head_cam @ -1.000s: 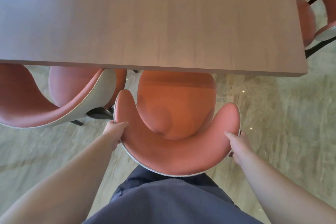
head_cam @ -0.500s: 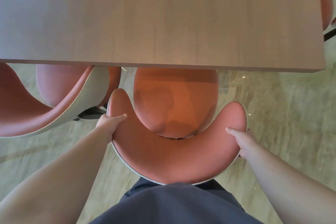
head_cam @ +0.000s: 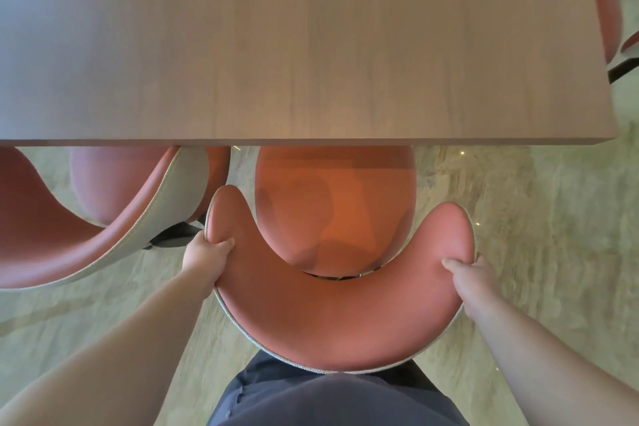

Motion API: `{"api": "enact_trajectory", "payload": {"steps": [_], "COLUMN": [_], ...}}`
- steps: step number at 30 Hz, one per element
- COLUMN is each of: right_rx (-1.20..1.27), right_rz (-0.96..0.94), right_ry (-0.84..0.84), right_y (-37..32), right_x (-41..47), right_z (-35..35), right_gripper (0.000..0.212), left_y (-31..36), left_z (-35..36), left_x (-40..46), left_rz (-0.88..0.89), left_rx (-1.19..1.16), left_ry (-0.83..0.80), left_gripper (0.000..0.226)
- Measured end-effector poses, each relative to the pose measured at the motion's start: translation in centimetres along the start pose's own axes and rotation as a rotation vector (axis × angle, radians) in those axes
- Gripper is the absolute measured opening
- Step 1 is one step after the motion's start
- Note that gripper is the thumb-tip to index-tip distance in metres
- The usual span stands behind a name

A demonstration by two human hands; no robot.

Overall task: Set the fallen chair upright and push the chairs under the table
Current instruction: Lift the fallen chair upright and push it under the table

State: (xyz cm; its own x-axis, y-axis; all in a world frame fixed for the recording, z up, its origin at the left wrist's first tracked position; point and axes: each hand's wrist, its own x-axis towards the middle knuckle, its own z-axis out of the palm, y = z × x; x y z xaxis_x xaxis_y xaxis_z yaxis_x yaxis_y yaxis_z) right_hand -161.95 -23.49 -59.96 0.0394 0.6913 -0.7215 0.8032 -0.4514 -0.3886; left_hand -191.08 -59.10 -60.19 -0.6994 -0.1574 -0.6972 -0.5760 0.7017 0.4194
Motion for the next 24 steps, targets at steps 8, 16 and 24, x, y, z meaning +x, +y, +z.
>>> {"api": "enact_trajectory", "payload": {"steps": [8,16,24], "right_rx": [0.03,0.028,0.004], "right_rz": [-0.084,-0.135,-0.15], "right_ry": [0.004,-0.012,-0.031], "right_y": [-3.4,-7.6,-10.9], "right_x": [1.2,3.6,5.8], "right_z": [-0.5,-0.8,-0.1], "right_gripper": [0.023,0.026,0.032], "left_y": [2.9,6.2,8.2], "left_z": [0.1,1.0,1.7], "left_x": [0.8,2.1,4.4], "left_rz": [0.081,0.11,0.111], "left_rx": [0.009,-0.025,-0.053], "left_ry": [0.006,-0.005,0.017], "left_gripper": [0.015,0.01,0.012]}}
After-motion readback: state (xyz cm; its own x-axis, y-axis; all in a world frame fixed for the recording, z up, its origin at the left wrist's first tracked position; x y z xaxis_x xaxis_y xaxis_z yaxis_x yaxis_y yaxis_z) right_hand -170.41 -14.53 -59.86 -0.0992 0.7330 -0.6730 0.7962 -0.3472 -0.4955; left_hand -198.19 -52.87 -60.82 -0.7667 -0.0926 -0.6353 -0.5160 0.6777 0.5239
